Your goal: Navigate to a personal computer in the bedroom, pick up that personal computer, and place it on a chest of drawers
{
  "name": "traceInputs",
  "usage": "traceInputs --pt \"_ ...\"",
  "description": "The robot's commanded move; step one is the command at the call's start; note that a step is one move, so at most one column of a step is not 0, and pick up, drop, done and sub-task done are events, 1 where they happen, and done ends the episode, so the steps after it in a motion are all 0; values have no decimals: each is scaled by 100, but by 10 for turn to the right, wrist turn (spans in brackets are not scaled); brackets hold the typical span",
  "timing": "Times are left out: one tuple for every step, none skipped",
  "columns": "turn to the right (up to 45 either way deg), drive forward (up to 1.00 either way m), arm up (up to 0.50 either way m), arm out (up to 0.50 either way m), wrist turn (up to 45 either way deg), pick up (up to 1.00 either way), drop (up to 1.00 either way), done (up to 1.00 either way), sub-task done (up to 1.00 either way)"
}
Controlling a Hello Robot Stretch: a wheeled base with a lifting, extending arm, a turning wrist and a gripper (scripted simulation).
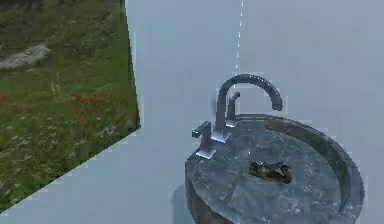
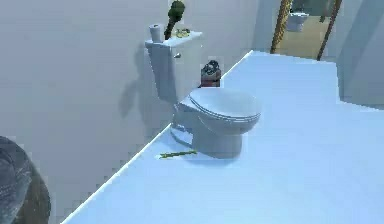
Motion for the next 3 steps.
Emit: traceInputs --pt "450 0 0 0 0 0 0 0 0" --pt "450 0 0 0 0 0 0 0 0" --pt "450 0 0 0 0 0 0 0 0"
